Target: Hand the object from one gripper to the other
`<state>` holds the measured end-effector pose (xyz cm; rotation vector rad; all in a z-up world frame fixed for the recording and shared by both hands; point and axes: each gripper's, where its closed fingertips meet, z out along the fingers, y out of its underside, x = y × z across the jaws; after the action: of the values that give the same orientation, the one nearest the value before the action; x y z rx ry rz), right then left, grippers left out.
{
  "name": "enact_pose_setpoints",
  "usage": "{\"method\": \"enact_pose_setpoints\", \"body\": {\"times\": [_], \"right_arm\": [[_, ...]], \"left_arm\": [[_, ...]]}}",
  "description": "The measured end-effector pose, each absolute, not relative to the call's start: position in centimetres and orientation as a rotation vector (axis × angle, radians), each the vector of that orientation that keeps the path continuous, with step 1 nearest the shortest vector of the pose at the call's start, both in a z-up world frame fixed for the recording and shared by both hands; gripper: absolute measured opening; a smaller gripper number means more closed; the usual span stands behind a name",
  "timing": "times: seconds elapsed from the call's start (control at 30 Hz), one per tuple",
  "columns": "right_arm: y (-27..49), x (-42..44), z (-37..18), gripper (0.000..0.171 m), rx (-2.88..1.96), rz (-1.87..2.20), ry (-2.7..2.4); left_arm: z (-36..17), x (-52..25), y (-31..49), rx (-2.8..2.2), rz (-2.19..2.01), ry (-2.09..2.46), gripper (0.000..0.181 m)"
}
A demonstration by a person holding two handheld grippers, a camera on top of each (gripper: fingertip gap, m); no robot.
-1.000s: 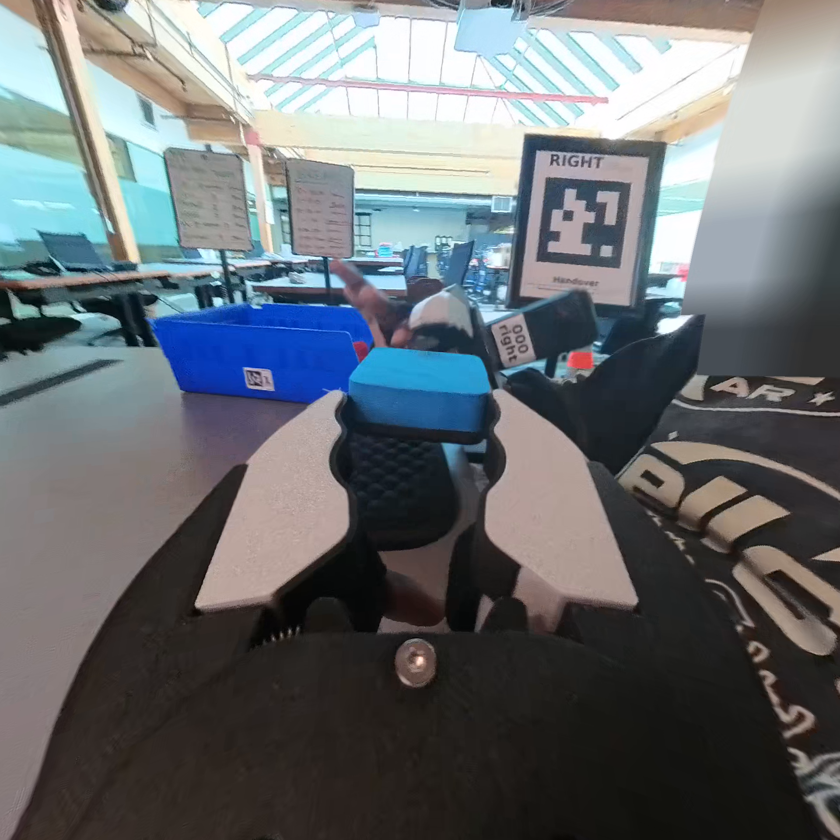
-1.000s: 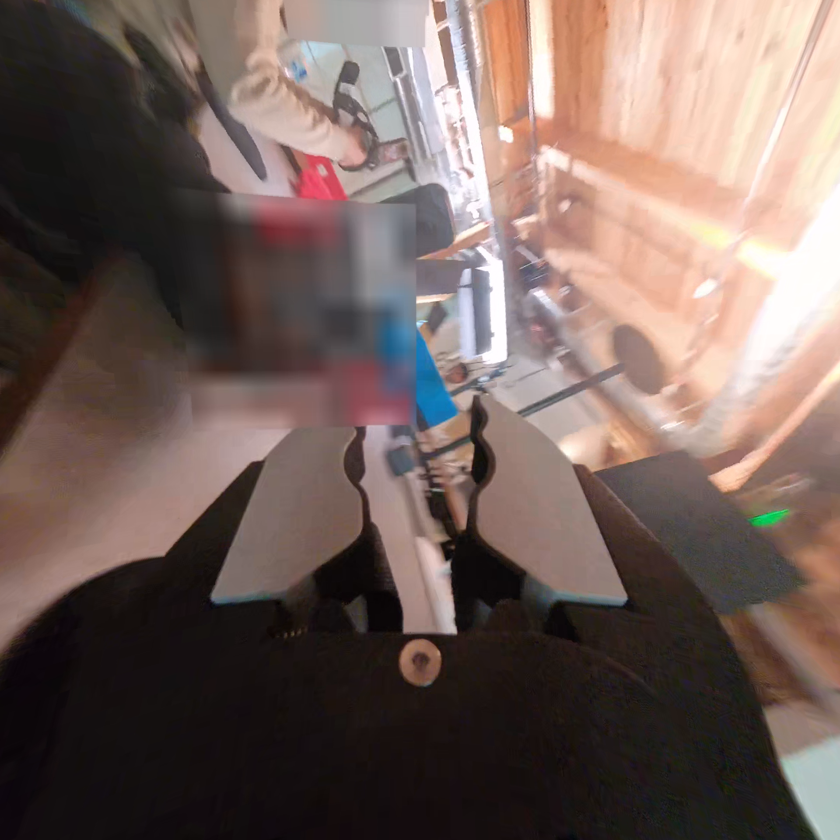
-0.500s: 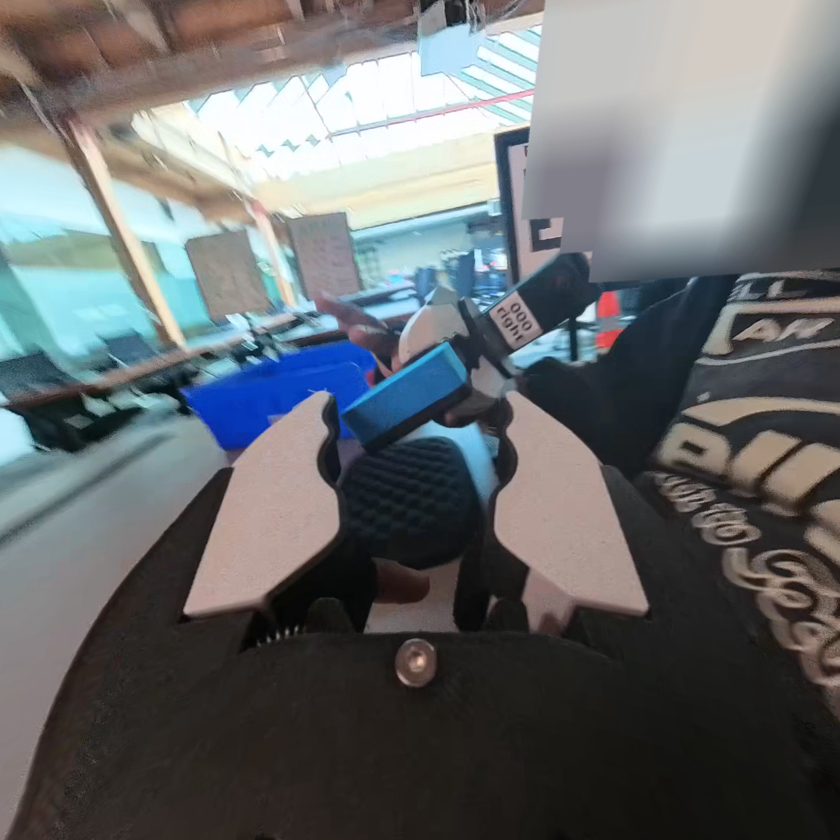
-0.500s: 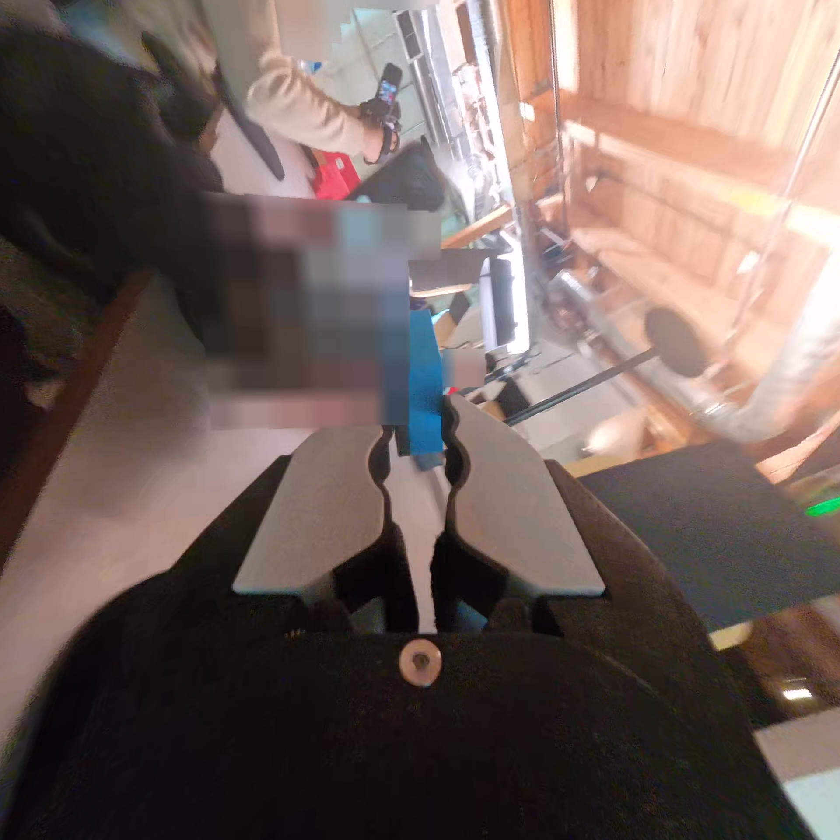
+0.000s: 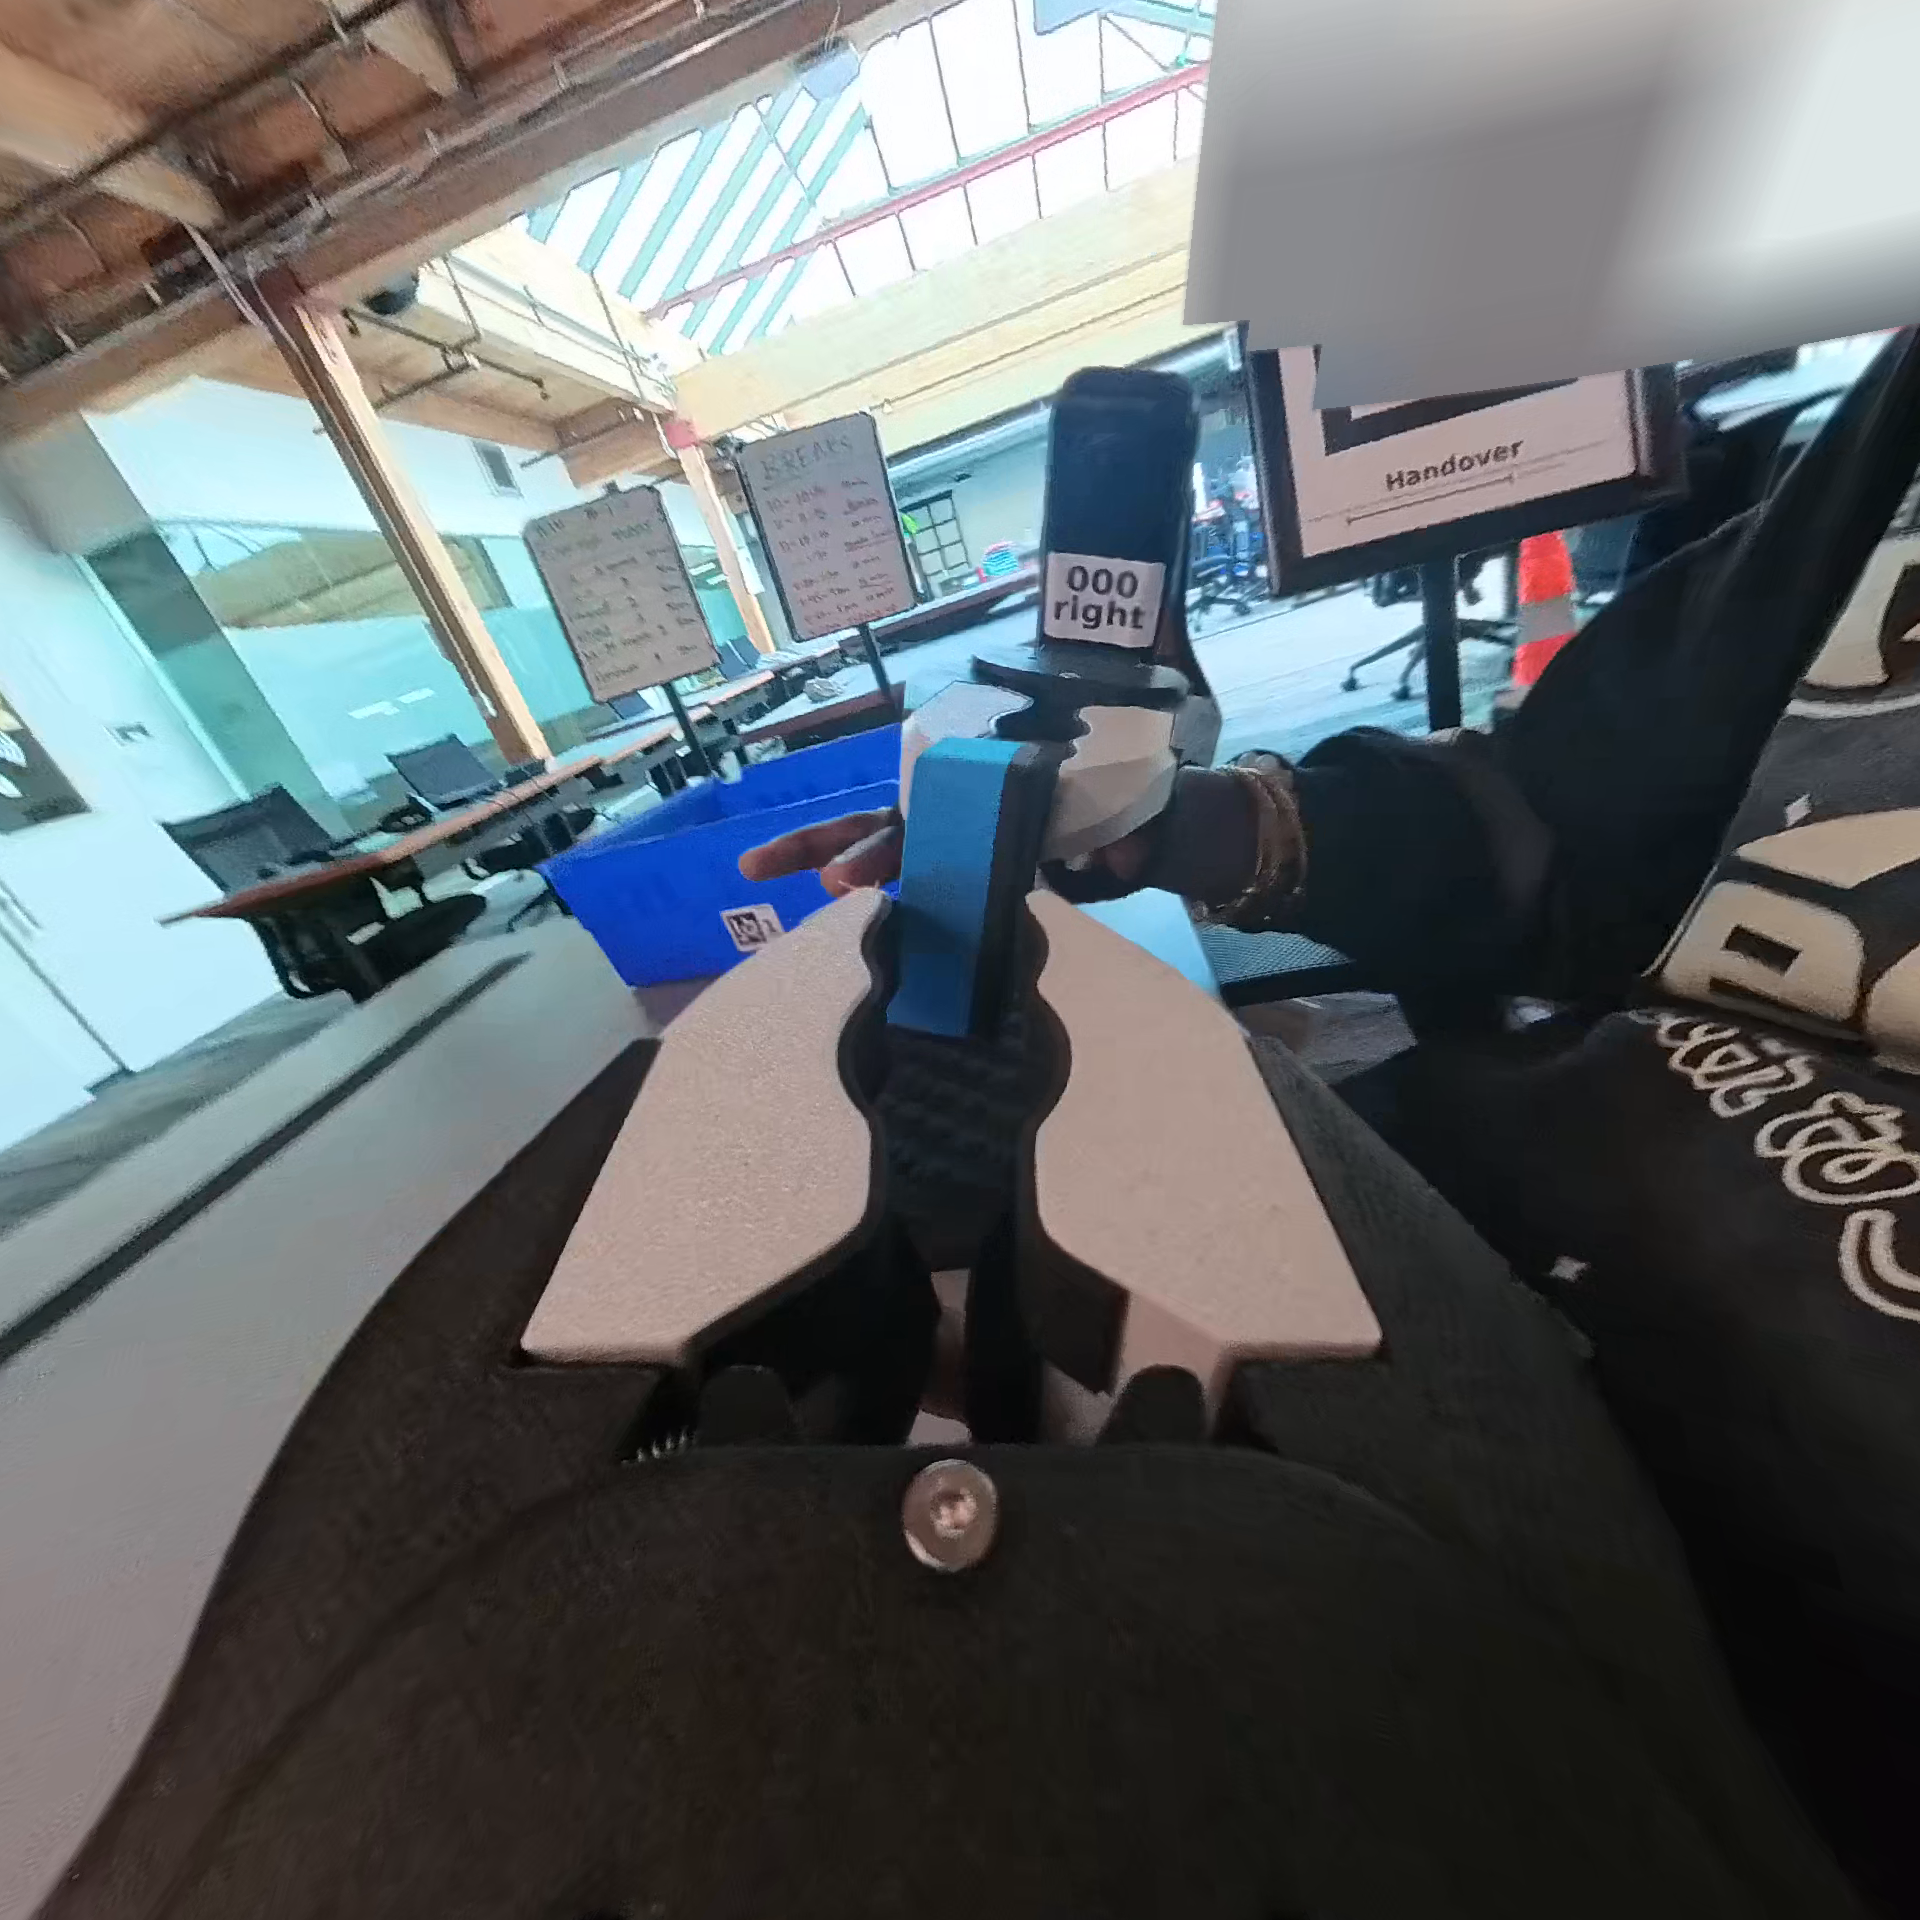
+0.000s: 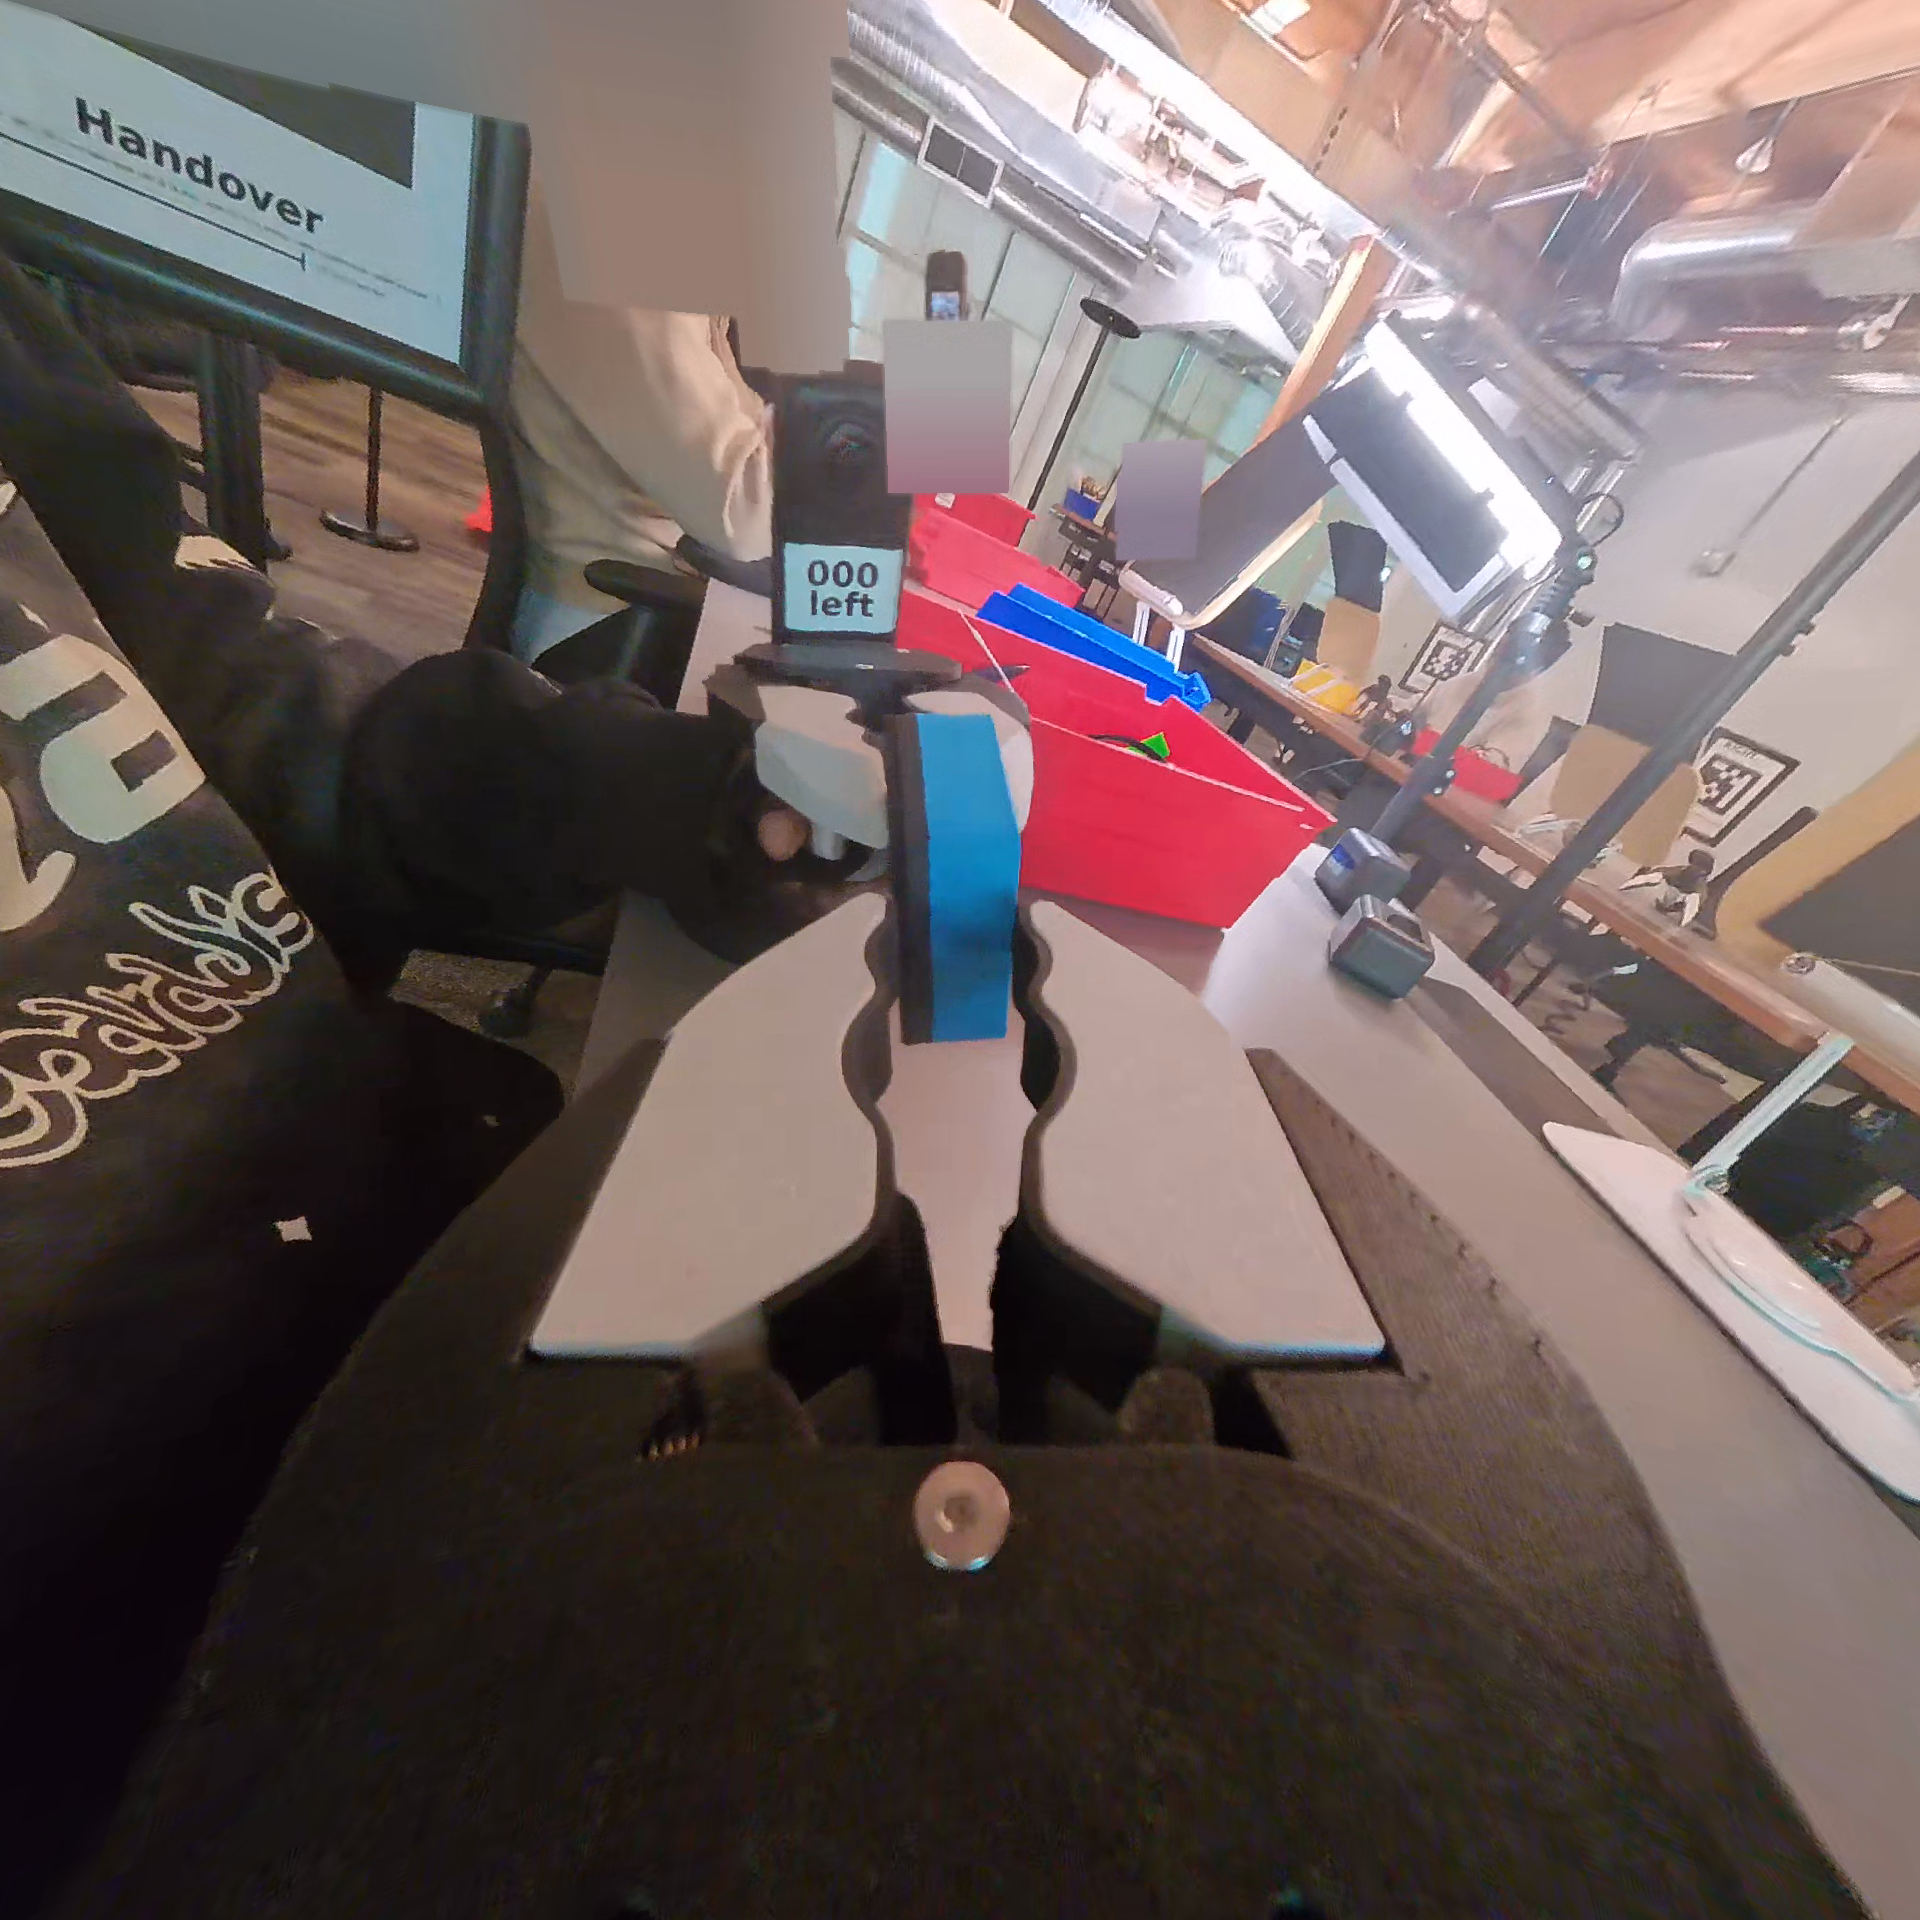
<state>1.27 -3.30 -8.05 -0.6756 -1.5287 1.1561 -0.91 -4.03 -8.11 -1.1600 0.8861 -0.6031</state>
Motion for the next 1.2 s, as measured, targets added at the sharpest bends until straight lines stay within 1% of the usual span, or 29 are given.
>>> {"method": "enact_pose_setpoints", "body": {"times": [0.03,0.07,0.13,0.17,0.3,0.37,0.53,0.63,0.67,0.73,0.77,0.83,0.87,0.93,1.0,1.07,1.17,1.2], "right_arm": [[-3.3,1.2,-7.9,0.022,-0.645,1.134,-1.508],[-3.1,1.2,-7.5,0.033,-0.594,1.093,-1.465],[-2.8,1.3,-6.7,0.066,-0.470,0.950,-1.372],[-2.8,1.3,-6.6,0.074,-0.401,0.848,-1.354],[-3.5,0.5,-8.3,0.081,-0.204,0.454,-1.429],[-3.8,0.2,-8.6,0.078,-0.148,0.356,-1.422],[-4.5,0.2,-8.9,0.056,-0.031,0.195,-1.416],[-4.5,0.3,-8.7,0.056,-0.073,0.253,-1.420],[-4.4,0.4,-8.5,0.055,-0.107,0.306,-1.419],[-4.1,0.5,-8.3,0.056,-0.227,0.467,-1.455],[-4.0,0.6,-8.3,0.055,-0.301,0.572,-1.479],[-4.3,0.8,-8.6,0.055,-0.432,0.818,-1.537],[-4.3,0.9,-8.7,0.056,-0.498,0.930,-1.553],[-4.6,1.1,-8.8,0.056,-0.569,1.094,-1.567],[-4.7,1.2,-8.6,0.055,-0.585,1.165,-1.555],[-4.8,1.2,-8.9,0.055,-0.598,1.163,-1.579],[-5.1,0.9,-9.5,0.055,-0.605,1.137,-1.611],[-5.1,0.9,-9.4,0.056,-0.607,1.146,-1.607]], "left_arm": [[-8.1,-1.1,-3.9,-1.185,-0.651,0.862,0.020],[-8.0,-1.3,-3.8,-1.211,-0.706,0.826,0.020],[-7.7,-1.9,-3.6,-1.249,-0.822,0.761,0.020],[-7.6,-2.1,-3.6,-1.259,-0.876,0.731,0.020],[-7.7,-1.9,-4.0,-1.294,-1.019,0.713,0.020],[-8.3,-1.5,-4.0,-1.331,-1.041,0.730,0.020],[-8.9,-0.8,-4.4,-1.360,-1.073,0.772,0.020],[-8.8,-0.6,-4.7,-1.322,-1.028,0.808,0.020],[-8.5,-0.5,-4.9,-1.277,-0.992,0.831,0.024],[-7.8,-0.3,-5.4,-1.159,-0.863,0.872,0.047],[-7.6,-0.2,-5.4,-1.102,-0.771,0.888,0.055],[-7.7,0.0,-5.3,-1.038,-0.600,0.928,0.068],[-7.8,0.2,-5.2,-1.032,-0.555,0.945,0.071],[-8.3,0.5,-5.1,-1.041,-0.533,0.972,0.072],[-8.8,0.7,-5.0,-1.058,-0.514,1.000,0.071],[-9.1,0.9,-5.0,-1.063,-0.499,1.016,0.067],[-9.3,1.1,-5.0,-1.078,-0.514,1.027,0.055],[-9.5,1.0,-5.0,-1.098,-0.524,1.031,0.054]]}}
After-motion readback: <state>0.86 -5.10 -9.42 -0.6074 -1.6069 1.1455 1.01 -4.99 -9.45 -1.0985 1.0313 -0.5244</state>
